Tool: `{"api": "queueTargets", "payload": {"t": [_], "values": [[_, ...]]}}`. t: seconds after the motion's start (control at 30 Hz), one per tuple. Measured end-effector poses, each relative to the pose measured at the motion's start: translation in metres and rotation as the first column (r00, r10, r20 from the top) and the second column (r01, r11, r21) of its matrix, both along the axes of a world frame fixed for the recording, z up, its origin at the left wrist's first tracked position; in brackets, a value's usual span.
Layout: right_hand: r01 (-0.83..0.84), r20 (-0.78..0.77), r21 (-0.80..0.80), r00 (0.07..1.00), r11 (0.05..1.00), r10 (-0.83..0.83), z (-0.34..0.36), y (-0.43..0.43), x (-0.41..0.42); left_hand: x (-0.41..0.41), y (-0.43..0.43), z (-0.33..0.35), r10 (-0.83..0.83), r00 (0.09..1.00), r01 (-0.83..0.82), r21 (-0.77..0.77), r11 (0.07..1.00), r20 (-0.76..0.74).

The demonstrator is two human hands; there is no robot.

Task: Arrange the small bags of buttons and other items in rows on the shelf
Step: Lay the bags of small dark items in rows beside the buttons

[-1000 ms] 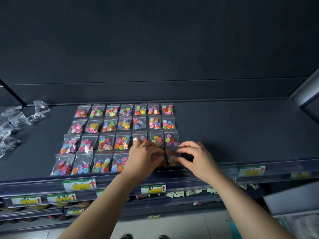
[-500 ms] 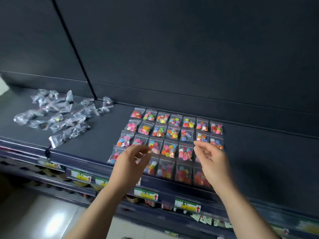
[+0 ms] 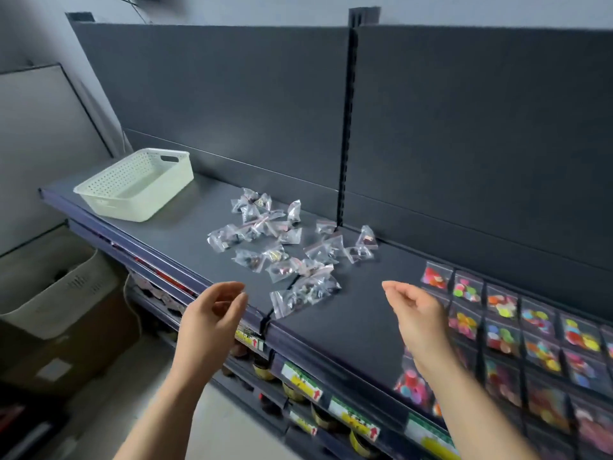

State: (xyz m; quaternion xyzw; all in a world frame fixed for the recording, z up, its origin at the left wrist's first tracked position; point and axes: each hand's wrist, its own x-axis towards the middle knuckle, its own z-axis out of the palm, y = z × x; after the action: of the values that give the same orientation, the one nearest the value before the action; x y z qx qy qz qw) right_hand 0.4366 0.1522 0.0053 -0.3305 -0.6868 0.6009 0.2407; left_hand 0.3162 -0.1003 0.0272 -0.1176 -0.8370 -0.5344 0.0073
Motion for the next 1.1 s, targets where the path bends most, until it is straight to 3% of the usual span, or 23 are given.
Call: {"api": "queueTargets", "payload": {"t": [0.27, 0.4, 0.67, 0.87, 1.0, 1.1], "values": [[0.030, 0.041, 0.011, 0.999, 0.999, -0.031, 0.004, -0.059, -0.132, -0.160, -0.047, 0.002, -0.044, 0.999, 0.041, -0.155, 0.987, -0.019], [0.021, 0.094, 0.074, 0.995, 0.997, -0.028, 0.004, -0.070, -0.166, -0.220, -0.036, -0.017, -0.064, 0.997, 0.073, -0.263, 0.962, 0.042], [-0.107, 0.183, 0.188, 0.980, 0.976, 0.072, -0.005, -0.072, -0.229, -0.271, 0.005, -0.048, -0.237, 0.969, 0.231, -0.555, 0.799, 0.063], [-0.326, 0.271, 0.316, 0.931, 0.891, 0.245, -0.013, -0.069, -0.279, -0.273, -0.005, -0.046, -0.225, 0.974, 0.212, -0.422, 0.881, 0.020], [-0.498, 0.438, 0.468, 0.848, 0.730, 0.298, -0.021, -0.069, -0.314, -0.272, -0.020, -0.043, -0.113, 0.993, 0.117, -0.181, 0.976, 0.027], [-0.606, 0.591, 0.544, 0.768, 0.580, 0.248, -0.026, -0.071, -0.331, -0.275, -0.028, -0.040, -0.054, 0.981, 0.054, 0.005, 0.999, 0.188]]}}
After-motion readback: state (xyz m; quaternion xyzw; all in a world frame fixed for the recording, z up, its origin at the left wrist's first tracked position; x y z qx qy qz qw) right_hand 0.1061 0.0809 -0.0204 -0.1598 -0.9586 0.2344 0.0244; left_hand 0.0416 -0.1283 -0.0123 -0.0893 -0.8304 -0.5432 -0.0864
